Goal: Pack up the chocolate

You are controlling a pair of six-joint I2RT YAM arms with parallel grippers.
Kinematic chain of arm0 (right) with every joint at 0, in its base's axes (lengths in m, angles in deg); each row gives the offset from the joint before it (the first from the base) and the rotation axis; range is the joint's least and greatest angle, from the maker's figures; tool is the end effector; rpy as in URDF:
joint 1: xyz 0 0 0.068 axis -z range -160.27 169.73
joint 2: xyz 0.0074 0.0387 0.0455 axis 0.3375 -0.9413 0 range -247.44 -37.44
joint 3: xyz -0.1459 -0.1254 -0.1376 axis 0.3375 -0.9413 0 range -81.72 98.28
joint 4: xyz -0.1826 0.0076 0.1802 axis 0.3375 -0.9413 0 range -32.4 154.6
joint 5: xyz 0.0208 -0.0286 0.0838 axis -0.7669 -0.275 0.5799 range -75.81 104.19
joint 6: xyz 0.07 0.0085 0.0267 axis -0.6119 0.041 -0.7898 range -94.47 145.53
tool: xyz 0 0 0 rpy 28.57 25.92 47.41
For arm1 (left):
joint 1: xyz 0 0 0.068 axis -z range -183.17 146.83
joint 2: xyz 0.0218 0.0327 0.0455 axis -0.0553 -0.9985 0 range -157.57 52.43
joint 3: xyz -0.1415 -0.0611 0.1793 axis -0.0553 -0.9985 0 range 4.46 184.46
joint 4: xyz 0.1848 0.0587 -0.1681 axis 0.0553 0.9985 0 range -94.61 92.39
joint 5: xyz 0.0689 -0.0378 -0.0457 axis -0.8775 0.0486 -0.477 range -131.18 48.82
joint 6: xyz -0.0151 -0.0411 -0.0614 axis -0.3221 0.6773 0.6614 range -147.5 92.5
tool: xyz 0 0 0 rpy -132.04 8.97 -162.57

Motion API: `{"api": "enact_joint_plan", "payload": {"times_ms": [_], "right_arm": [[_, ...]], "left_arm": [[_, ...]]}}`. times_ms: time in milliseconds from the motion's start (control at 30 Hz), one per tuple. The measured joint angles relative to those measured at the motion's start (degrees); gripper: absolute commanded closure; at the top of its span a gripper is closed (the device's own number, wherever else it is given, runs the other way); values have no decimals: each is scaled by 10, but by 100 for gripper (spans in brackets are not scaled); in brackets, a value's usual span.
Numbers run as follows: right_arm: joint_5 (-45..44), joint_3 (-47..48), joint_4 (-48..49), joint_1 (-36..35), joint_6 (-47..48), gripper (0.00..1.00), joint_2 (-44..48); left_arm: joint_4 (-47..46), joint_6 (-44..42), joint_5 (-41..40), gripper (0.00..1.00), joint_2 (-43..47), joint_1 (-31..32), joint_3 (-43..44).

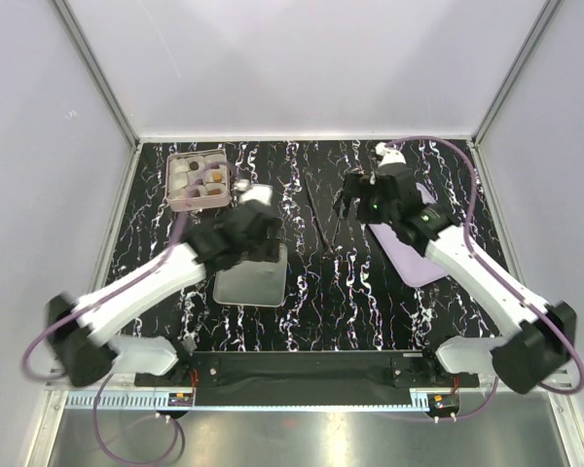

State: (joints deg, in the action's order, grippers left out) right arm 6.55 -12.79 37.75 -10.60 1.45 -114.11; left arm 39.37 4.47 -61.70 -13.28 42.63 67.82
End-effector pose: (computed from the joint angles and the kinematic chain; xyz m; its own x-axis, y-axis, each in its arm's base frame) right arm 0.2860 0.1574 0.2831 -0.6130 0.1100 -0.7824 -0.1707 0.9484 0.2670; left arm 0.1980 -0.1718 0.2732 -0.6940 0.0024 -0.7199 0.1594 0.9757 -0.1505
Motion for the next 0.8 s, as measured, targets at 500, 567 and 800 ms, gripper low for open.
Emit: {"api": "enact_joint_plan", "payload": {"times_ms": [500, 567, 800], "right_arm": [[26, -106, 5, 0, -34, 0, 216], [26, -106, 6, 0, -37, 0, 230], [22, -116, 8, 0, -44, 0, 235]], "left_arm": [[-56, 0, 18, 49, -323, 52, 61], [-67, 1, 21, 50, -337, 52, 61], [-88, 10, 35, 60, -387, 52, 61]]}}
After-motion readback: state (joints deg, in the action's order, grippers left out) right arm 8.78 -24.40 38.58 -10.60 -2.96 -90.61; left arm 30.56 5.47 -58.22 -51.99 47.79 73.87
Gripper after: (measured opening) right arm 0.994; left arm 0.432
